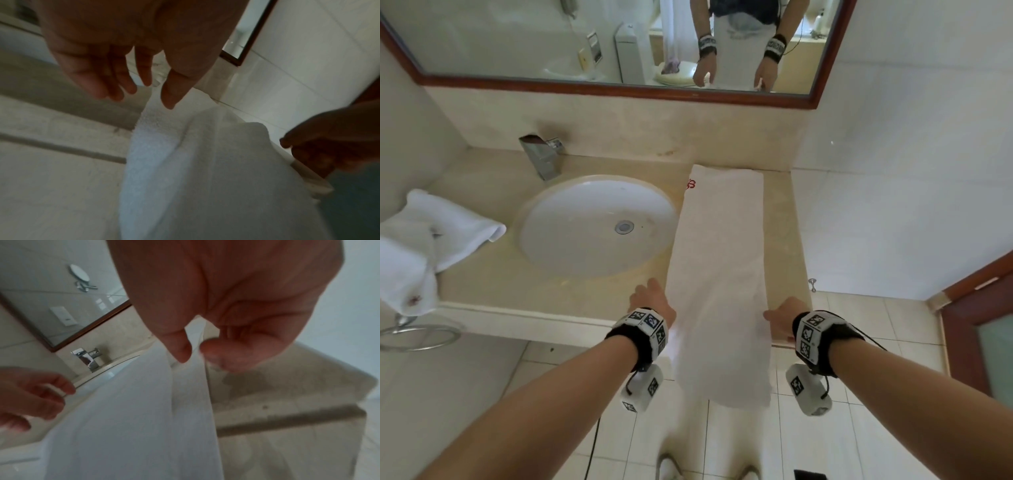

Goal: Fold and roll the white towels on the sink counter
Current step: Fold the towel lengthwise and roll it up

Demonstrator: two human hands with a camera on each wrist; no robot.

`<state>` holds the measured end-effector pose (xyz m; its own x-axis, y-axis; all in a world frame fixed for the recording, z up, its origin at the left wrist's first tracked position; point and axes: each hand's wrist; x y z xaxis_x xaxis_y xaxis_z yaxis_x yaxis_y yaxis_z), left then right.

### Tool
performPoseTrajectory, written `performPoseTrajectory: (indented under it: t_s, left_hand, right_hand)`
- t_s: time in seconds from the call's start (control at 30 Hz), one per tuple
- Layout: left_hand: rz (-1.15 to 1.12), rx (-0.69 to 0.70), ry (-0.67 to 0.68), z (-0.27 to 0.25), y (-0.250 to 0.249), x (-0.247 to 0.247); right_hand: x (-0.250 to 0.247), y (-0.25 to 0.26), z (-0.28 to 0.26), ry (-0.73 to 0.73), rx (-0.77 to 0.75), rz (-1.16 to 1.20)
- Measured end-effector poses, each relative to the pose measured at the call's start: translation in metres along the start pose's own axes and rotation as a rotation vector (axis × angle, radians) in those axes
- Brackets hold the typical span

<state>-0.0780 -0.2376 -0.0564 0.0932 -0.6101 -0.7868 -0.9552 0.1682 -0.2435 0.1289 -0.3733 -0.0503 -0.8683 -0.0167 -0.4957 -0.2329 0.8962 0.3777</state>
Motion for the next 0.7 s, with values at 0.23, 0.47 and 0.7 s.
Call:
performPoseTrajectory:
  t_s: [0.23, 0.47, 0.7]
  left_hand:
    - [0.443, 0.543, 0.170, 0.022, -0.001, 0.002]
    - [0.545, 0.555, 0.259, 0.045, -0.006, 0.017]
    - [0.616, 0.551, 0.229, 0.051, 0.002, 0.027]
  right_hand:
    - [0.013, 0.021, 0.010, -0.054, -0.057, -0.191]
    - [0.026, 0.027, 0.008, -0.055, -0.095, -0.114]
    - [0.032, -0.004, 0.015, -0.111, -0.073, 0.094]
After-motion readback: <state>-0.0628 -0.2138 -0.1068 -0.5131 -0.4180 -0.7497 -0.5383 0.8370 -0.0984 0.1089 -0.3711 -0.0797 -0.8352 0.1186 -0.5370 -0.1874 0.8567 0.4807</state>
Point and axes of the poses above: each hand's wrist, its own z-axis towards the middle knuckle, its own x-axis out of the palm, y = z × x, and after that the axes turned 11 degrees about y, right-handed
